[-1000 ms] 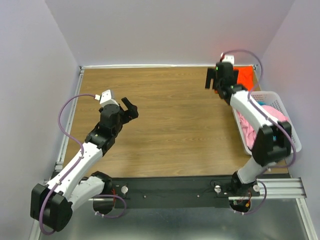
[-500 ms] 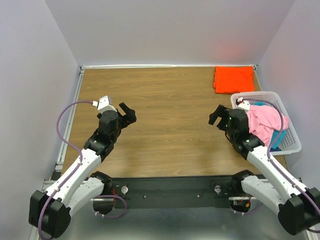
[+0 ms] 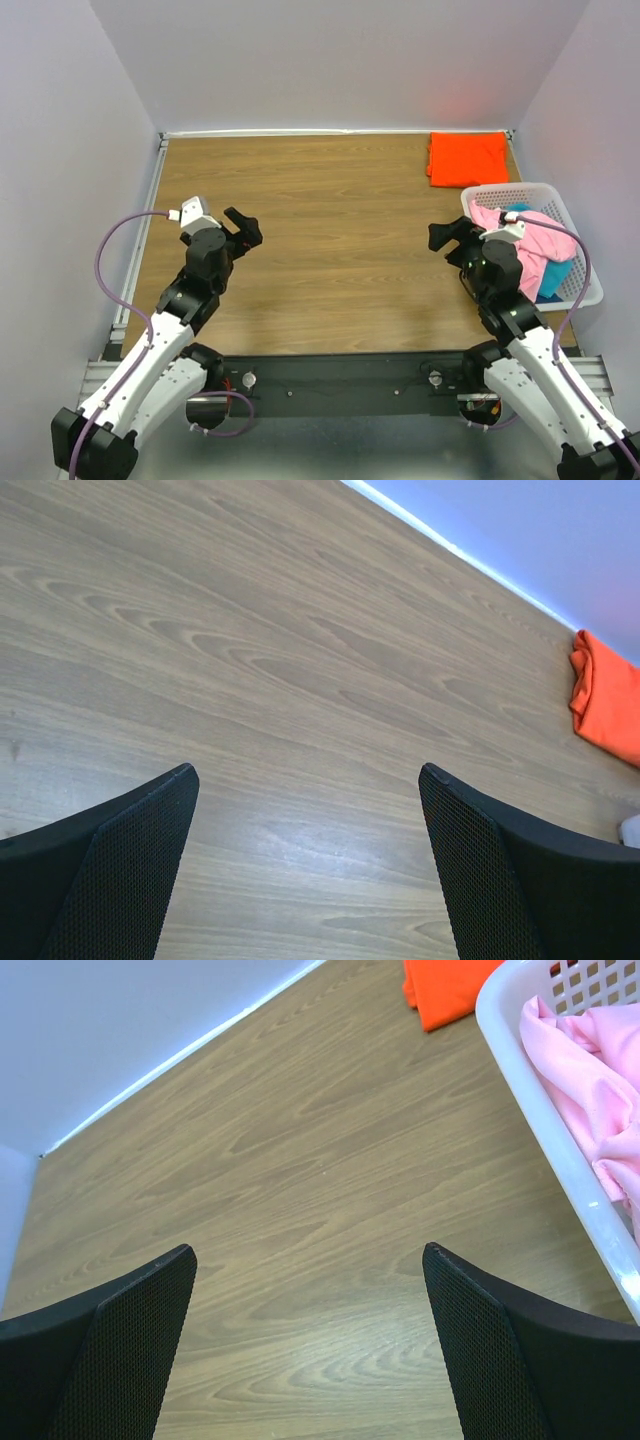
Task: Fold and stack the t-shirts
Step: Reset both grippers
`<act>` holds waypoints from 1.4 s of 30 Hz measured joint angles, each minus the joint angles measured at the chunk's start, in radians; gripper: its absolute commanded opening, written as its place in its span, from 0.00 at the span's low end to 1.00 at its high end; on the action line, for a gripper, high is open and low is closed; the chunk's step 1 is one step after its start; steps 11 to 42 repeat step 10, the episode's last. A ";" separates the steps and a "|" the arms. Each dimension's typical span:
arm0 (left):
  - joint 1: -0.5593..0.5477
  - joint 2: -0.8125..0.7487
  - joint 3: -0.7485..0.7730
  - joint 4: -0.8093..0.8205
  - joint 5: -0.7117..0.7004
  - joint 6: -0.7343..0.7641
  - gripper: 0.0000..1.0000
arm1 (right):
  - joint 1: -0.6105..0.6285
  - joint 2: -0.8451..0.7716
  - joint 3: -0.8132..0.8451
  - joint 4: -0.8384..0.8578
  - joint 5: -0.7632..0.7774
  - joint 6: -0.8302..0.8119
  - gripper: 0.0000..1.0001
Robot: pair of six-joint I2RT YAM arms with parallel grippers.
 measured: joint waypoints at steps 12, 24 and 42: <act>0.000 -0.047 -0.004 -0.033 -0.043 -0.018 0.98 | 0.000 0.000 -0.003 0.000 0.000 0.009 1.00; 0.000 -0.047 -0.004 -0.033 -0.043 -0.018 0.98 | 0.000 0.000 -0.003 0.000 0.000 0.009 1.00; 0.000 -0.047 -0.004 -0.033 -0.043 -0.018 0.98 | 0.000 0.000 -0.003 0.000 0.000 0.009 1.00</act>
